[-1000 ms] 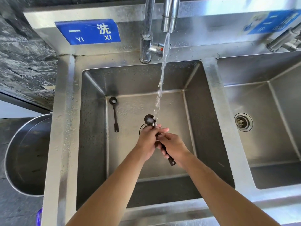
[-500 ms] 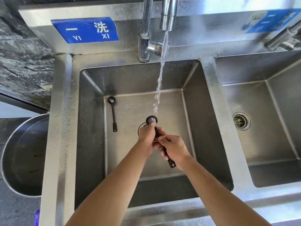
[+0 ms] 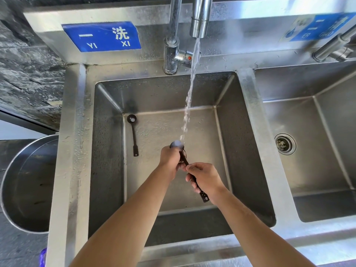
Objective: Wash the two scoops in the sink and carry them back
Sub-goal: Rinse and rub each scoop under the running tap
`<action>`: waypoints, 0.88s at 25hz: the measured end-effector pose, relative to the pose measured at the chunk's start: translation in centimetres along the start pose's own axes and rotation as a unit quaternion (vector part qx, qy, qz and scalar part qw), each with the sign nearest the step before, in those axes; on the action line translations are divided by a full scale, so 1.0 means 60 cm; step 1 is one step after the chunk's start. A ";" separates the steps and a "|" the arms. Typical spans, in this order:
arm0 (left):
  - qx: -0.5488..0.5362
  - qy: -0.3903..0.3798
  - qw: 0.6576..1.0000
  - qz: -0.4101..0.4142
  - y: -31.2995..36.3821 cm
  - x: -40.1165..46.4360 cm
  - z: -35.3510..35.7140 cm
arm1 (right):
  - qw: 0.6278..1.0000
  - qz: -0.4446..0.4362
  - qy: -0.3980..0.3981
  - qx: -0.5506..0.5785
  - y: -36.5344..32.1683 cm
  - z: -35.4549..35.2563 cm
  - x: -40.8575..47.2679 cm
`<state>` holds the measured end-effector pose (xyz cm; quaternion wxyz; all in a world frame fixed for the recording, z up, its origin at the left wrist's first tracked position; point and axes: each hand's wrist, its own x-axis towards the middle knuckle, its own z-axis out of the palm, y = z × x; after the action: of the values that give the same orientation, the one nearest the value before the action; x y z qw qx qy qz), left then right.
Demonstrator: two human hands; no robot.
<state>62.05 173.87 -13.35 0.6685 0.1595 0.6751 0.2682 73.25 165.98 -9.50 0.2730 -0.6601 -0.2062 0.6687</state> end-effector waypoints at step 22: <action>-0.318 -0.095 0.937 -0.110 -0.007 -0.016 0.003 | 0.993 -0.042 0.082 -0.069 0.028 -0.005 0.008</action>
<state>62.31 173.03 -12.82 0.7704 -0.1121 0.5014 0.3776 73.39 164.96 -10.95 0.2708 -0.7210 -0.2563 0.5841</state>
